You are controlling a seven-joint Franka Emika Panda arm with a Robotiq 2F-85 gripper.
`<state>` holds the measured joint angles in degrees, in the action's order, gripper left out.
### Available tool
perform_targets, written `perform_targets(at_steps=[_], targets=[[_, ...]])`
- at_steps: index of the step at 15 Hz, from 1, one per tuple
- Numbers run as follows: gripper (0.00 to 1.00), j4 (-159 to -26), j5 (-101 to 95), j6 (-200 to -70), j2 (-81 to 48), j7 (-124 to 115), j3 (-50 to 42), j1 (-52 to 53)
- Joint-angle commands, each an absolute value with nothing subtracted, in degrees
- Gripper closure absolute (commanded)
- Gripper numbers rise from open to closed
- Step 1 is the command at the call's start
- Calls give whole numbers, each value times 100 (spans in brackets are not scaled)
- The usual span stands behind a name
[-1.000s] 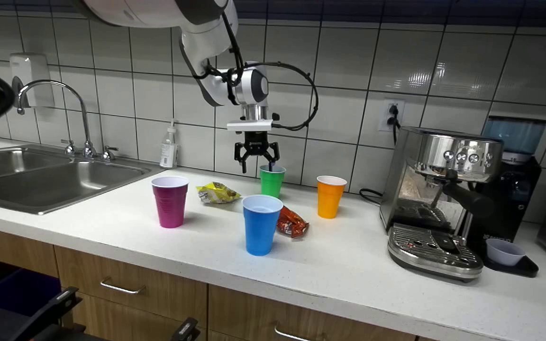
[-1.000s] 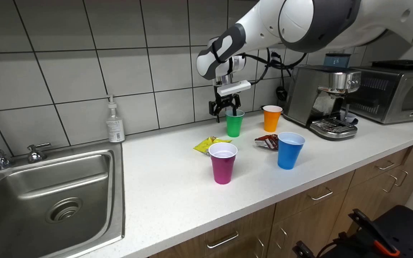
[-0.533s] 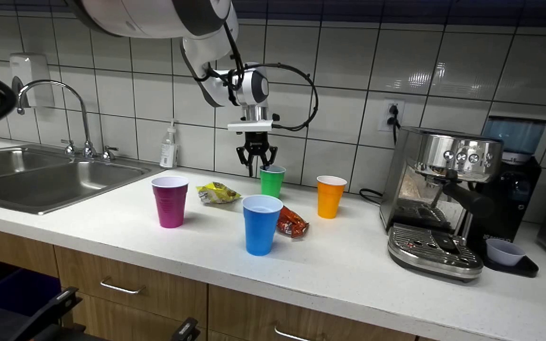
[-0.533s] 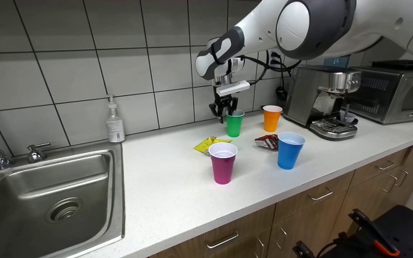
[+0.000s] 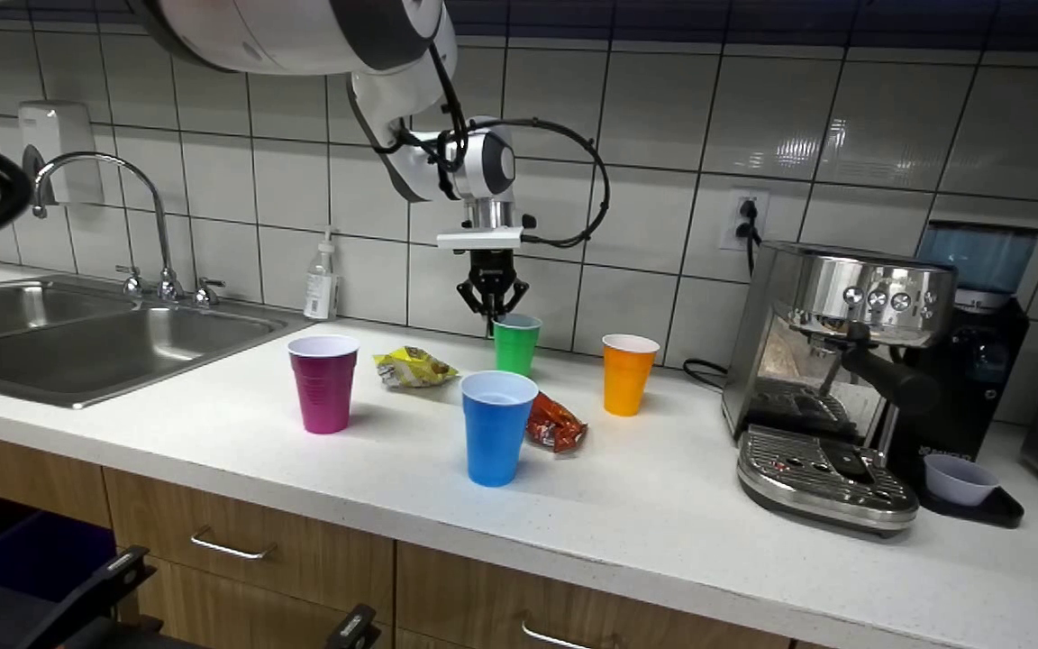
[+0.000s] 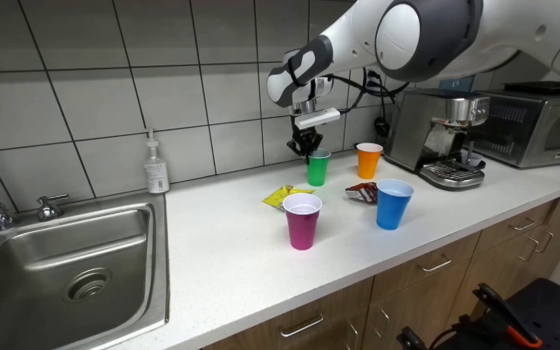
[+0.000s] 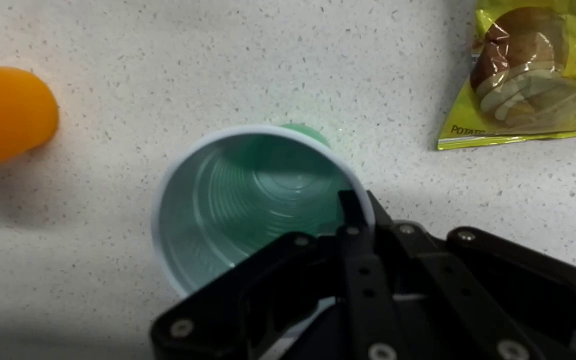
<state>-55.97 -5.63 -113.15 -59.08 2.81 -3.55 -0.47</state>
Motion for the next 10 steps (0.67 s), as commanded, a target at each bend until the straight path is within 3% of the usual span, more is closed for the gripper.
perform_targets(at_steps=[1,10], targets=[[99,-5508,-466,-11150,-5882,293,-266,-150],[99,-6098,-461,-11331,-5471,379,-234,-178]])
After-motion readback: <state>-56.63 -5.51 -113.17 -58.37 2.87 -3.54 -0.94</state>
